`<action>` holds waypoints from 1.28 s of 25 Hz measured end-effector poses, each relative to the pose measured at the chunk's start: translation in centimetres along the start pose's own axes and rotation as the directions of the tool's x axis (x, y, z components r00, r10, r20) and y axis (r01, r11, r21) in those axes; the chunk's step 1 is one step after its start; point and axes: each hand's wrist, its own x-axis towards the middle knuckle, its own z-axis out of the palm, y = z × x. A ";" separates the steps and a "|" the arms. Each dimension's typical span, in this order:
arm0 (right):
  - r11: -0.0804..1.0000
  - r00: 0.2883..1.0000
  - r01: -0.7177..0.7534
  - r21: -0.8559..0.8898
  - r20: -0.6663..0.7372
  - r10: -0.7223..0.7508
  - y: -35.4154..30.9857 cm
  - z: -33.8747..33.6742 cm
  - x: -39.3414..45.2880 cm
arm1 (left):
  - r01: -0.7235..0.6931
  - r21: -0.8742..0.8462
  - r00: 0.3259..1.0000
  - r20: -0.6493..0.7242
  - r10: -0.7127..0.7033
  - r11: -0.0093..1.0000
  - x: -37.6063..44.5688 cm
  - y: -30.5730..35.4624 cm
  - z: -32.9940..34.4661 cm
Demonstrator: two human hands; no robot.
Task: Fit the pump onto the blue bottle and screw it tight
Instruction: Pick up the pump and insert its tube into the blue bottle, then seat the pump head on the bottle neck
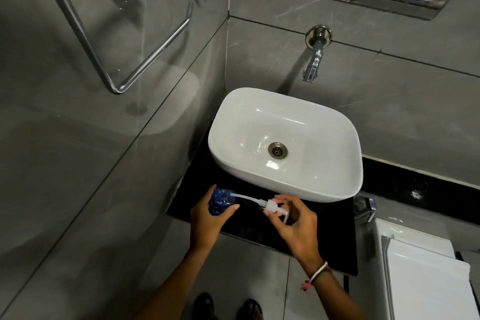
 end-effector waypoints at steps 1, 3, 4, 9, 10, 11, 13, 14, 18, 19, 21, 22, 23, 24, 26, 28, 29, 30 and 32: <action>0.999 1.000 -0.006 0.035 -0.025 0.006 -0.9 -0.1 0.6 | -0.015 0.037 1.000 0.018 0.015 0.999 -0.2 0.1 -0.1; 0.997 1.000 0.002 0.079 -0.009 -0.001 -2.8 -0.6 1.9 | -0.091 0.208 0.996 0.029 0.087 0.974 -0.5 0.1 -0.5; 0.997 1.000 0.012 0.077 0.022 -0.014 -3.9 -0.7 2.6 | -0.154 0.351 0.988 0.023 0.155 0.924 -0.5 -0.1 -0.6; 0.959 0.936 0.210 -0.192 0.322 -0.141 -7.7 -1.0 5.2 | -0.272 0.747 0.950 0.107 0.294 0.607 0.4 0.3 -1.8; 0.934 0.907 0.267 -0.236 0.390 -0.161 -8.3 -0.8 5.6 | -0.279 0.758 0.950 0.128 0.285 0.590 0.4 0.5 -2.0; 0.905 0.874 0.326 -0.272 0.451 -0.179 -8.8 -0.7 5.9 | -0.287 0.764 0.949 0.146 0.278 0.578 0.4 0.6 -2.2; 0.829 0.806 0.438 -0.348 0.560 -0.191 -9.7 0.0 6.6 | -0.297 0.771 0.949 0.175 0.261 0.563 0.4 0.8 -2.4; 0.785 0.770 0.491 -0.378 0.609 -0.188 -10.3 0.6 6.9 | -0.297 0.774 0.951 0.183 0.250 0.560 0.4 1.0 -2.5; 0.679 0.657 0.606 -0.415 0.742 -0.133 -11.8 4.5 8.2 | -0.282 0.785 0.958 0.196 0.211 0.552 0.3 1.3 -2.6; 0.650 0.642 0.622 -0.437 0.760 -0.104 -11.9 5.4 8.4 | -0.278 0.784 0.959 0.197 0.202 0.555 0.3 1.3 -2.5; 0.590 0.606 0.655 -0.472 0.795 -0.037 -11.6 6.9 8.7 | -0.265 0.771 0.964 0.191 0.187 0.580 0.3 1.4 -2.6; 0.571 0.593 0.663 -0.484 0.805 -0.005 -11.3 7.5 8.7 | -0.262 0.762 0.965 0.188 0.185 0.592 0.3 1.5 -2.6; 0.555 0.592 0.664 -0.501 0.806 0.020 -11.1 7.9 8.6 | -0.260 0.758 0.965 0.186 0.185 0.598 0.4 1.5 -2.7; 0.534 0.606 0.661 -0.527 0.795 0.033 -10.9 8.2 8.6 | -0.260 0.758 0.965 0.185 0.185 0.598 0.4 1.6 -2.7; 0.487 0.658 0.647 -0.587 0.753 0.035 -10.5 8.5 8.7 | -0.257 0.766 0.966 0.186 0.179 0.590 0.4 1.7 -2.7; 0.493 0.701 0.607 -0.623 0.712 0.038 -10.1 8.2 8.6 | -0.261 0.766 0.965 0.192 0.177 0.587 0.2 1.6 -2.7; 0.533 0.712 0.575 -0.621 0.700 0.047 -9.9 7.8 8.5 | -0.264 0.766 0.964 0.197 0.176 0.587 0.2 1.6 -2.7; 0.586 0.715 0.543 -0.601 0.697 0.052 -9.6 7.3 8.4 | -0.265 0.765 0.964 0.201 0.174 0.587 0.1 1.6 -2.8; 0.687 0.695 0.511 -0.516 0.719 0.024 -9.1 6.6 8.2 | -0.258 0.762 0.966 0.198 0.165 0.595 0.1 1.6 -2.8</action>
